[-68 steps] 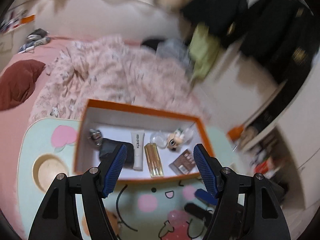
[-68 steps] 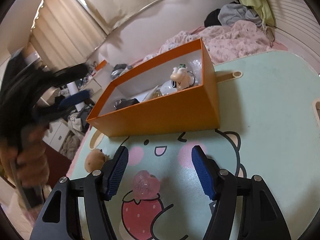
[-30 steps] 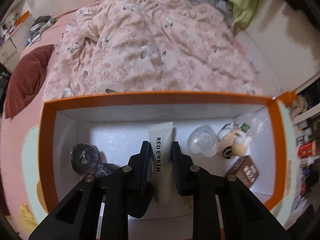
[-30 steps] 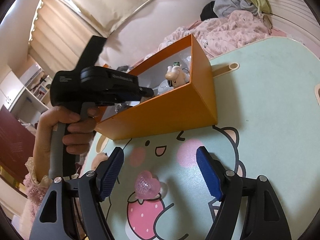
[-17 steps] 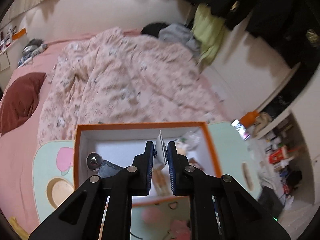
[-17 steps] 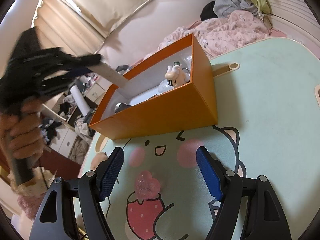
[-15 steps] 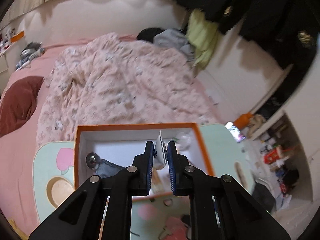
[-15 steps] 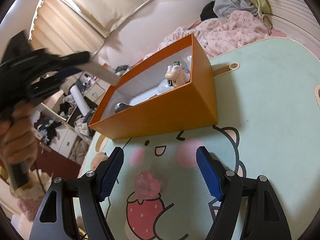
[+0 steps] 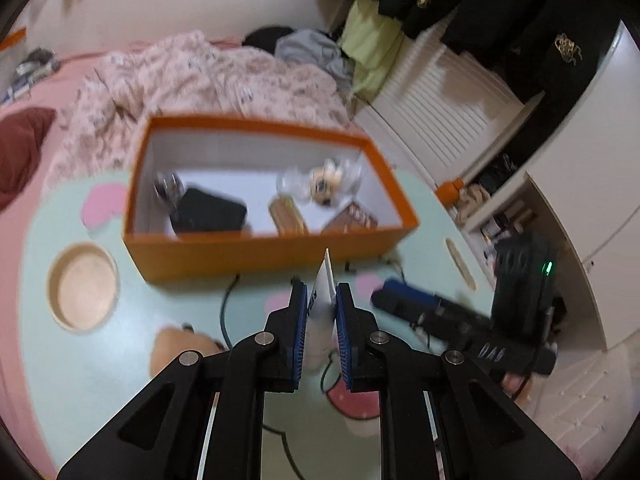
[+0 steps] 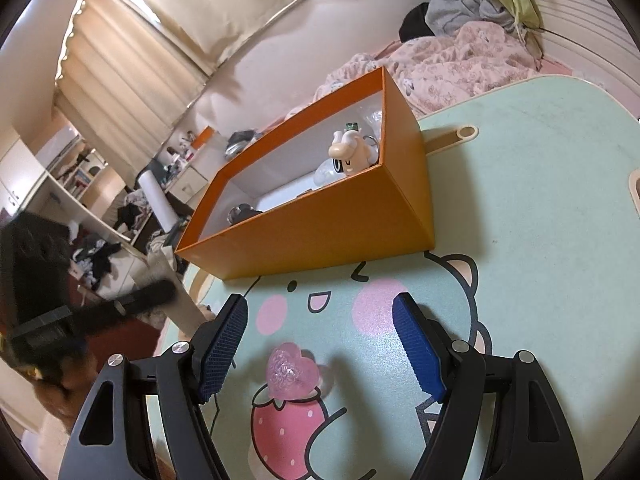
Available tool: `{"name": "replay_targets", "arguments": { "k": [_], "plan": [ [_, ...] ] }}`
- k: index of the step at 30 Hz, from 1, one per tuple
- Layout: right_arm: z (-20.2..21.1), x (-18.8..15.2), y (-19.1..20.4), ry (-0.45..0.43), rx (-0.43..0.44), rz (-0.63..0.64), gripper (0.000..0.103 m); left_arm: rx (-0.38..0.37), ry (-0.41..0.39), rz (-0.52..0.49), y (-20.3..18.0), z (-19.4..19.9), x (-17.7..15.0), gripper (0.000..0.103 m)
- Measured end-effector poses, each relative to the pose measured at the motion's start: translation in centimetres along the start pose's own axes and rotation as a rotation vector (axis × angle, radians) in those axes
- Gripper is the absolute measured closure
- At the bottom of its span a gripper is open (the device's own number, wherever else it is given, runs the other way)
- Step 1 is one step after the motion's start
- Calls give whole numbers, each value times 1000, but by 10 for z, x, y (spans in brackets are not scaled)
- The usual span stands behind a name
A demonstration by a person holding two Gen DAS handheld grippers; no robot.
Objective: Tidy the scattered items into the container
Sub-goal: 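Lift the white tube out and lay it on the table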
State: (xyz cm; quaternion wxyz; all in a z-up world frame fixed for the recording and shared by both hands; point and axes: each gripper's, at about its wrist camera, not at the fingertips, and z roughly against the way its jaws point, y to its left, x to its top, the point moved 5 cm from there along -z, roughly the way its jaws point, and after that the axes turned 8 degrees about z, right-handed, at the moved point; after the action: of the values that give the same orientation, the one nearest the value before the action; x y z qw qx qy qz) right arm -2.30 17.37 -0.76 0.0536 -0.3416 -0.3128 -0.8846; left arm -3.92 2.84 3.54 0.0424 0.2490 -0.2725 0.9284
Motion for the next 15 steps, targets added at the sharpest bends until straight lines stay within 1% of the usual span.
{"name": "replay_targets", "arguments": {
  "k": [3, 6, 7, 8, 10, 12, 13, 14, 15],
  "plan": [
    [0, 0, 0, 2, -1, 1, 28, -21, 21, 2, 6, -10, -11, 88],
    [-1, 0, -1, 1, -2, 1, 28, -42, 1, 23, 11, -12, -15, 85],
    [-1, 0, -1, 1, -1, 1, 28, -44, -12, 27, 12, -12, -15, 79],
    [-1, 0, -1, 2, -1, 0, 28, -39, -23, 28, 14, -11, -14, 74],
    [-1, 0, -1, 1, -1, 1, 28, -14, -78, 28, 19, -6, -13, 73],
    [-2, -1, -1, 0, -2, 3, 28, 45, -180, 16, 24, 1, -13, 72],
    [-2, -1, -1, 1, -3, 4, 28, 67, -231, 14, 27, 4, -15, 68],
    [-2, -1, -1, 1, -3, 5, 28, 72, -265, 17, 30, 5, -16, 60],
    [-2, -1, -2, 0, -5, 6, 28, 65, -291, 24, 33, 6, -19, 56]
  ]
}}
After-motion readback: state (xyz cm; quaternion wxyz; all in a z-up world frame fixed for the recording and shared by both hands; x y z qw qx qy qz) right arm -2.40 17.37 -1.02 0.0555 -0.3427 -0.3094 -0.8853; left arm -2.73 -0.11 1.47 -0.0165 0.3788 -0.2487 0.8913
